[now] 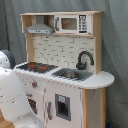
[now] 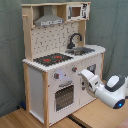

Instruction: Play with the kitchen

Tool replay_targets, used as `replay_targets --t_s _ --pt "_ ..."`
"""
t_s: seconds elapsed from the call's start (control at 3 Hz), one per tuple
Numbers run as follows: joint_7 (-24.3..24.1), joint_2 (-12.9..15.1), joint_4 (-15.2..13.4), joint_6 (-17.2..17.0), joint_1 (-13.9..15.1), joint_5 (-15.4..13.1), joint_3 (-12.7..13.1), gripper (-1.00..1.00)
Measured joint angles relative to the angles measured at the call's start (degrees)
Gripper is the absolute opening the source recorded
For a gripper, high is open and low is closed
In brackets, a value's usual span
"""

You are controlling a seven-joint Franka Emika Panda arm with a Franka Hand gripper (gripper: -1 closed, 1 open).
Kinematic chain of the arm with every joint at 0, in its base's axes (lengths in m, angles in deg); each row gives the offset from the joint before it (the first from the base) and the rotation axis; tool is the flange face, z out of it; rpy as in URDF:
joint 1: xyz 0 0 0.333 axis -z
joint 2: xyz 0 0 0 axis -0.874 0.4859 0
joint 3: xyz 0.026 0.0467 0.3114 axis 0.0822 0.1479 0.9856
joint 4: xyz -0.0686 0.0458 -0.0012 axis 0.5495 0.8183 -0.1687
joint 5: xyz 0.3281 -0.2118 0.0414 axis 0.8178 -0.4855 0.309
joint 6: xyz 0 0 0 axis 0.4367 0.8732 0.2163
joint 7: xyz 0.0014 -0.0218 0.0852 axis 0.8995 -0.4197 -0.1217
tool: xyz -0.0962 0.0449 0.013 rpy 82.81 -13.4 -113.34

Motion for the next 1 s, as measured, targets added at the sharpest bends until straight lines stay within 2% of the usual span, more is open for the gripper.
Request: replay_targets --t_s 1.0 --pt "14.7 5.9 5.3 -7.9 0.0 -6.3 0.0 1.00"
